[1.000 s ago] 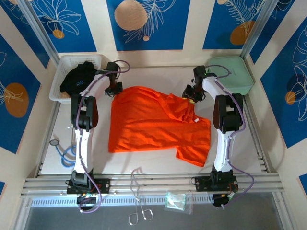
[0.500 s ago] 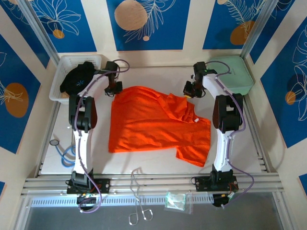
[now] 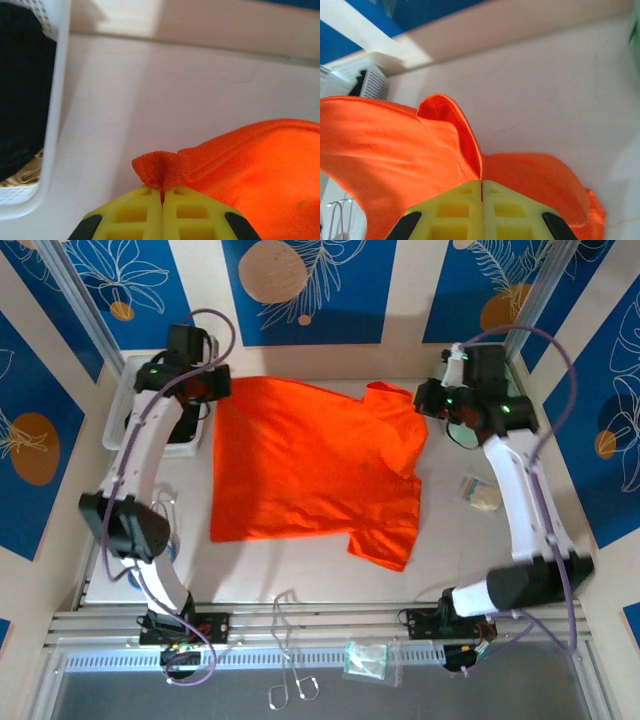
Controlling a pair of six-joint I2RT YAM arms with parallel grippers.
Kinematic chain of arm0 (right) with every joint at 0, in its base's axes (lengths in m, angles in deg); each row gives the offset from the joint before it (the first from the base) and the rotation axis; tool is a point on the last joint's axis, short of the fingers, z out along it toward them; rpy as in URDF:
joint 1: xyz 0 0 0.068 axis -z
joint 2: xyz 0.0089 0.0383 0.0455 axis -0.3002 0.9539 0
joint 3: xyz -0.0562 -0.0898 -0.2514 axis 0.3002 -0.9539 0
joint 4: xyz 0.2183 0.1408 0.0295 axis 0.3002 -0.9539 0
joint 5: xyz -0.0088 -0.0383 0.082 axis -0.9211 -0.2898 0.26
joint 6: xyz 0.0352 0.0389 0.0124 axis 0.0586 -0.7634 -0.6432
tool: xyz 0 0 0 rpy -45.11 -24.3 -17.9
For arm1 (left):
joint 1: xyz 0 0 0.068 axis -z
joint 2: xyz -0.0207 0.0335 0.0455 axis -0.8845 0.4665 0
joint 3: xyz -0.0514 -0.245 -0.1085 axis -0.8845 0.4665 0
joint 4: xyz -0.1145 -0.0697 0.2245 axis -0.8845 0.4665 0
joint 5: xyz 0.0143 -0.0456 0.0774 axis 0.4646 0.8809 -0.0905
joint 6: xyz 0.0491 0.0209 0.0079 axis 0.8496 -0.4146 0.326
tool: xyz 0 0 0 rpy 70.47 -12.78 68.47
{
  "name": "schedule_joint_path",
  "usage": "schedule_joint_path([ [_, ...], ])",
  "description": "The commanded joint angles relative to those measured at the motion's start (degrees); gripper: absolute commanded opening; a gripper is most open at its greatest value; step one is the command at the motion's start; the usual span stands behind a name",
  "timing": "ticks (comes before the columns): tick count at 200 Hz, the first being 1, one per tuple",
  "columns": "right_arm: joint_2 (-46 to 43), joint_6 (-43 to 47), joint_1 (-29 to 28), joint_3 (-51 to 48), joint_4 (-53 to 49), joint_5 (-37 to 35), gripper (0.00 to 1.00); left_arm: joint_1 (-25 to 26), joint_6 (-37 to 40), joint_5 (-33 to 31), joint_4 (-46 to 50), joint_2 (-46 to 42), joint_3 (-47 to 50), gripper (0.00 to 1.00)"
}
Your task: Fold and stack the t-shirts
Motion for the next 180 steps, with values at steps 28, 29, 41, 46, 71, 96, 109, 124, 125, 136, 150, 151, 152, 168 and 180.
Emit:
schedule_joint_path([
  [28,-22.07,10.66,-2.86,-0.75,-1.55,-2.03,0.00,-0.57,3.09,-0.01,13.69,-16.83,-2.33,0.00],
  [29,-22.66,10.76,-2.87,-0.68,-1.52,-1.90,0.00,-0.58,3.10,-0.10,13.93,-17.14,-2.34,0.00],
  [41,-27.54,11.86,-2.93,0.23,-0.83,-0.82,0.00,-0.55,3.58,-1.08,16.55,-21.28,-3.05,0.00],
  [46,-29.00,12.21,-2.93,0.96,-0.80,-0.37,0.00,-0.51,3.84,-1.31,17.55,-23.01,-3.36,0.00],
  [71,-31.06,13.22,-2.88,10.32,-5.06,1.83,0.00,-0.56,5.58,-2.29,22.44,-29.88,-6.36,0.00],
  [96,-28.14,13.59,-2.88,22.71,-10.24,3.50,0.00,-0.52,7.79,-3.33,25.49,-34.37,-10.04,0.00],
  [109,-25.64,13.75,-2.77,29.12,-12.35,3.24,0.00,-0.58,8.56,-3.79,26.77,-35.37,-12.39,0.00],
  [124,-22.75,14.09,-2.79,35.64,-14.06,2.64,0.00,-0.56,9.19,-4.46,27.91,-35.10,-15.11,0.00],
  [125,-22.65,14.10,-2.79,36.02,-14.15,2.54,0.00,-0.53,9.18,-4.52,27.98,-35.07,-15.32,0.00],
  [136,-20.72,14.28,-2.80,39.23,-14.67,1.96,0.00,-0.52,9.65,-4.85,28.30,-34.39,-16.76,0.00],
  [150,-18.98,14.48,-2.88,40.98,-14.47,0.93,0.00,-0.57,10.41,-5.74,27.80,-33.71,-17.12,0.00],
  [151,-18.87,14.48,-2.88,41.06,-14.40,0.90,0.00,-0.53,10.45,-5.86,27.70,-33.62,-17.12,0.00],
  [152,-18.77,14.52,-2.88,41.10,-14.32,0.84,0.00,-0.52,10.51,-6.01,27.65,-33.58,-17.12,0.00],
  [168,-17.49,14.98,-2.88,39.89,-12.84,-0.19,0.00,-0.51,11.55,-8.22,26.66,-32.37,-16.79,0.00],
  [180,-16.31,15.55,-2.89,38.13,-11.74,-0.90,0.00,-0.55,12.51,-9.51,25.39,-31.37,-15.63,0.00],
])
